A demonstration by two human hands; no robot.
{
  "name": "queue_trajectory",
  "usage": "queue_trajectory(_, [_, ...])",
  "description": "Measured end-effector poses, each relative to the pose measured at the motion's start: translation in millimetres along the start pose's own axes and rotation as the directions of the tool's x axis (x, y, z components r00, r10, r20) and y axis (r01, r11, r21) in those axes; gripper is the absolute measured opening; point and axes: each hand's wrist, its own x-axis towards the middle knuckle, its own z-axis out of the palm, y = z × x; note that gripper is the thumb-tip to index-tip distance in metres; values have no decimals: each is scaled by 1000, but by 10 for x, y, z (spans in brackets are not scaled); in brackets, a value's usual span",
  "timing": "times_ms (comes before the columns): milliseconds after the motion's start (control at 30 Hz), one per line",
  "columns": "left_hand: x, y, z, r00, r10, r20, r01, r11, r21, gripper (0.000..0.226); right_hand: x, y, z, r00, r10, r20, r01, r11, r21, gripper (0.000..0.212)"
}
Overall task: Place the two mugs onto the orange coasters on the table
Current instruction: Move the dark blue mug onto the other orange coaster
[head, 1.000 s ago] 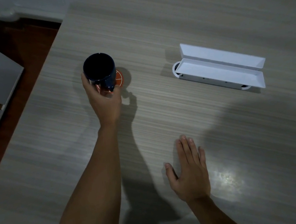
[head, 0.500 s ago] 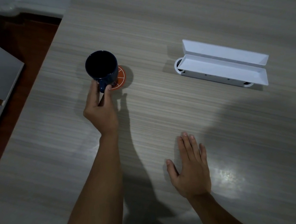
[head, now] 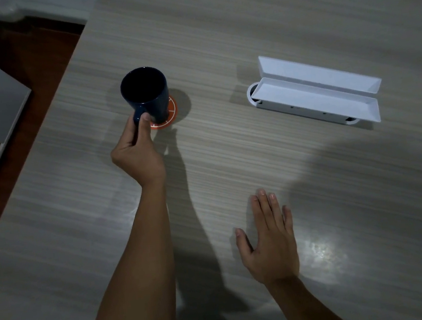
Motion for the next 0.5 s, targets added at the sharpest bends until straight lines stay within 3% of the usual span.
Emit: queue_trajectory(500, [108, -139, 93, 998, 43, -37, -43, 999, 4, 32, 2, 15, 23, 1000, -2, 6, 2, 1000, -7, 79])
